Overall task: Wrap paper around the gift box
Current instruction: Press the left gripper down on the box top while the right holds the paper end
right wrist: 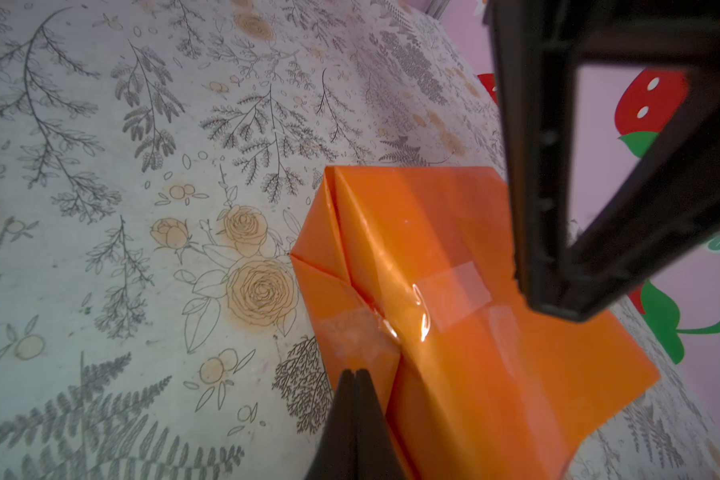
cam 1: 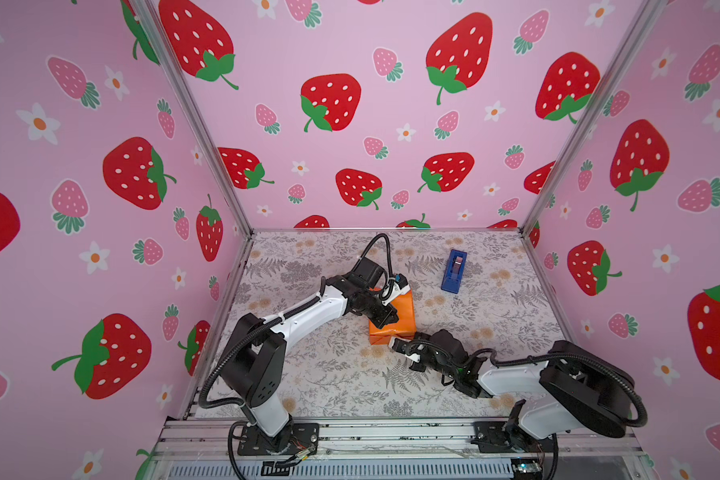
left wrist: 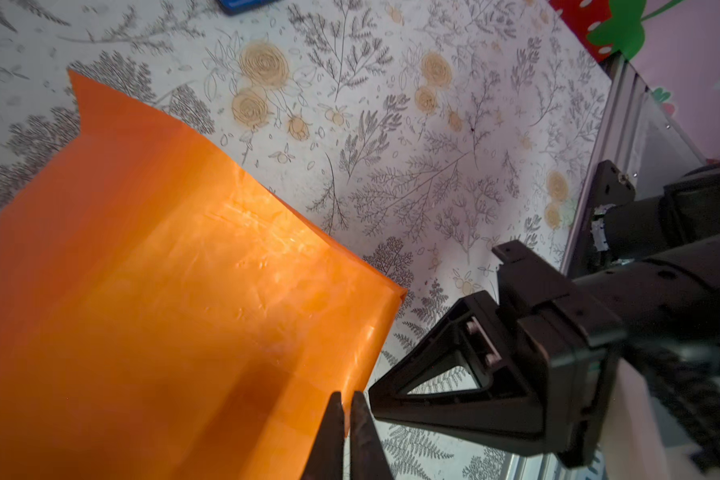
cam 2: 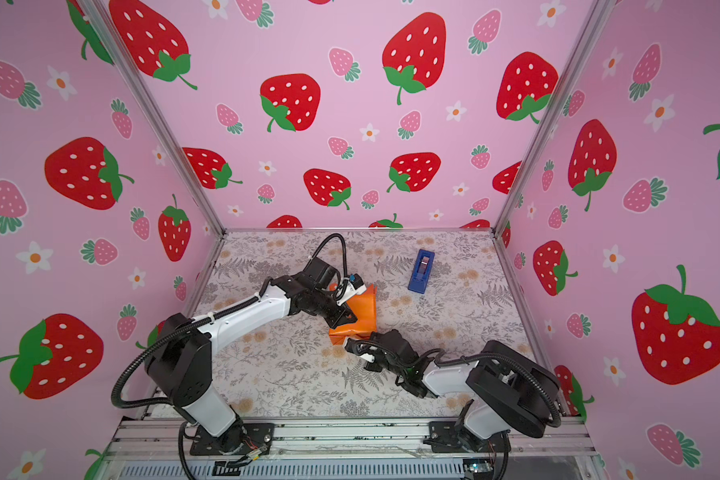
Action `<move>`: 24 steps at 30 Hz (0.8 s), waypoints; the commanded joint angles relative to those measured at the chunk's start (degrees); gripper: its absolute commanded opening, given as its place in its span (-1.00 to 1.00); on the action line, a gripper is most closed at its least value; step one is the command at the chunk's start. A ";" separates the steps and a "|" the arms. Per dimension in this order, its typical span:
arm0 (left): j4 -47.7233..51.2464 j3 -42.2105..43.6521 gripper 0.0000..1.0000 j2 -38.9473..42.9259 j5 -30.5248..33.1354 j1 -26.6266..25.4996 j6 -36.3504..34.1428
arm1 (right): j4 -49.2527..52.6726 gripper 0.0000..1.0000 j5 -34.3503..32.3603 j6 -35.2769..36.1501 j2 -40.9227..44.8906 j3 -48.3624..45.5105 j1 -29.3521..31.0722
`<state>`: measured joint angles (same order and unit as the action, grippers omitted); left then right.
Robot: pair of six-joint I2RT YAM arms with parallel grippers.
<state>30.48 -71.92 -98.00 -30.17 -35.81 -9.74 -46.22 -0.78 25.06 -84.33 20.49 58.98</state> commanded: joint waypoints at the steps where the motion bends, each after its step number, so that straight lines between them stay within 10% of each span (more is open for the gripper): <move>1: 4.13 -2.78 -0.87 -1.37 -4.31 0.61 -0.72 | -3.14 -1.00 0.78 1.39 -1.16 1.04 0.26; 24: 7.48 -4.18 -1.00 -4.43 -6.19 2.27 -2.47 | -4.43 -1.00 0.54 0.33 -4.97 3.29 0.26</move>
<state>36.16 -73.76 -101.23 -33.71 -33.61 -10.74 -48.88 -0.40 25.19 -89.03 22.57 58.98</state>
